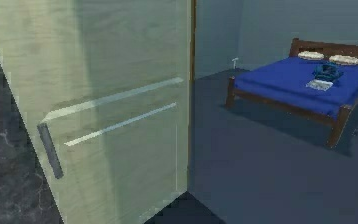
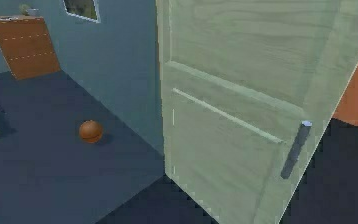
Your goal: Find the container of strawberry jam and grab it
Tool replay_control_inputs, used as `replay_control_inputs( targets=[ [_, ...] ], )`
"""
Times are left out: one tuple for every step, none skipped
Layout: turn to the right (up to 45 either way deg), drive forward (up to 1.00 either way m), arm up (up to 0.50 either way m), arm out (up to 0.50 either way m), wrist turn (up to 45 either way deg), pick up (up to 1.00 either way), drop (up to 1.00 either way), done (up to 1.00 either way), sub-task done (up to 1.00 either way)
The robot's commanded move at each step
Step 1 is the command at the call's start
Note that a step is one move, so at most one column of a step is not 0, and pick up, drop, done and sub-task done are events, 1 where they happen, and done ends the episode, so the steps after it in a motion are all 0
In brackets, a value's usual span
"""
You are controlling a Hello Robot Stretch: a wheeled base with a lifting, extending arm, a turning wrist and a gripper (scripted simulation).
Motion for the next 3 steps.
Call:
replay_control_inputs(
  targets=[
    [-45.0, 0.0, 0.0, 0.0, 0.0, 0.0, 0.0, 0.0, 0.0],
    [-45.0, 0.0, 0.0, 0.0, 0.0, 0.0, 0.0, 0.0, 0.0],
    [-45.0, 0.0, 0.0, 0.0, 0.0, 0.0, 0.0, 0.0, 0.0]
  ],
)
